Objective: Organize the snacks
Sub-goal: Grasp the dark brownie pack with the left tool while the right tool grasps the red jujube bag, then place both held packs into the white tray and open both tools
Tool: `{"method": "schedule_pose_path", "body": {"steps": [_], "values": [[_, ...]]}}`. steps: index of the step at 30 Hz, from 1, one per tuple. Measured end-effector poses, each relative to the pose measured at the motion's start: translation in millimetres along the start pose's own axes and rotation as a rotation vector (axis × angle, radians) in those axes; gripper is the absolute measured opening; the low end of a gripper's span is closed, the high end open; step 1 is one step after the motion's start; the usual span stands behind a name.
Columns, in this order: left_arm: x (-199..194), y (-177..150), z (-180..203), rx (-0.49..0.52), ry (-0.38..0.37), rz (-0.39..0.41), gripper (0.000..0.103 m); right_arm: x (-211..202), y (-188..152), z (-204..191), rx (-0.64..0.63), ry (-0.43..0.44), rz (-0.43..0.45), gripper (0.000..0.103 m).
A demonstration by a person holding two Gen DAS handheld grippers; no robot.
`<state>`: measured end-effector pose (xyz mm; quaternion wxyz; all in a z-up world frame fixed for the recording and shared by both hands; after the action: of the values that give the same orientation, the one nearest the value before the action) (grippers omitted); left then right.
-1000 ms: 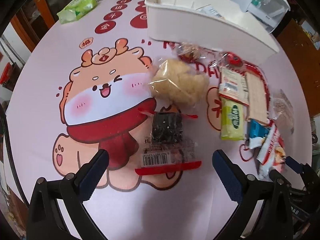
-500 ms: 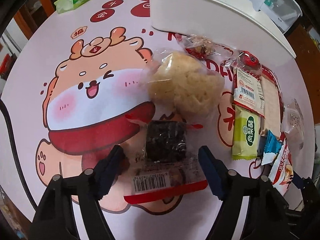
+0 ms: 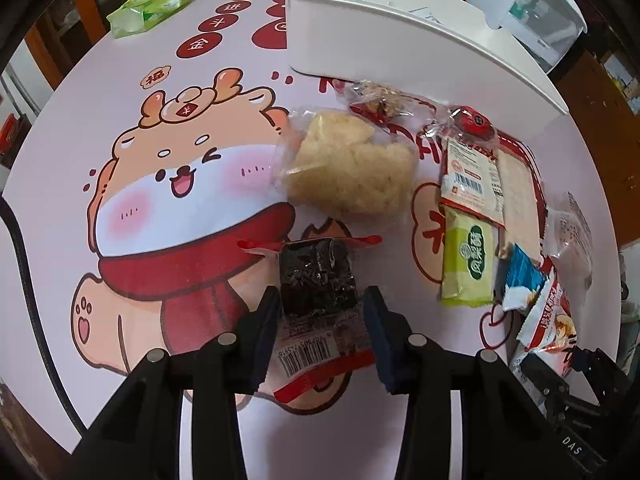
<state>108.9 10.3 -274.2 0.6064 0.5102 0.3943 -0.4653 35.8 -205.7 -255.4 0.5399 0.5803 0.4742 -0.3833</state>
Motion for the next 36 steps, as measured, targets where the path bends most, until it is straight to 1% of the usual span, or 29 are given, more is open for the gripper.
{"method": "schedule_pose_path", "body": {"steps": [1,5,9,13,18,24,28,31,36], "values": [[-2,-1,1,0.003,-0.006,0.004,0.040,-2,0,-1,-0.001,0.005,-0.001,0.050],[-17,-6,11,0.034,-0.019,0.036,0.040,-11,-2,-4,-0.010,0.019,0.010,0.048],[-45,-7,19,0.062,-0.033,0.077,0.040,-25,-1,-7,-0.015,0.043,0.036,0.048],[-76,-2,36,0.097,-0.052,0.127,0.040,-49,5,-8,-0.020,0.067,0.087,0.048],[-114,3,59,0.153,-0.067,0.180,0.040,-87,24,-9,-0.035,0.088,0.180,0.048],[-164,19,87,0.225,-0.056,0.259,0.040,-142,61,-9,-0.042,0.096,0.326,0.048],[-198,41,94,0.264,-0.016,0.319,0.040,-175,97,-14,-0.053,0.070,0.413,0.048],[-221,65,91,0.281,0.014,0.367,0.040,-192,128,-16,-0.052,0.051,0.462,0.048],[-238,112,79,0.268,0.012,0.411,0.040,-211,185,-13,-0.015,0.012,0.507,0.048]]}}
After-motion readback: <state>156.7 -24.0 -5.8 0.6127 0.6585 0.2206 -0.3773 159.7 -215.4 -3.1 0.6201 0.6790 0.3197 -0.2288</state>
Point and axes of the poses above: each gripper's, at about its wrist camera, not at the fingertips, and x roughly the way its jaws point, z to its right, y to its top, the point moved 9 cm from there along x, roughly the way its jaws point, and after that the axes turned 2 degrees about -z, right-handed, at the moved point
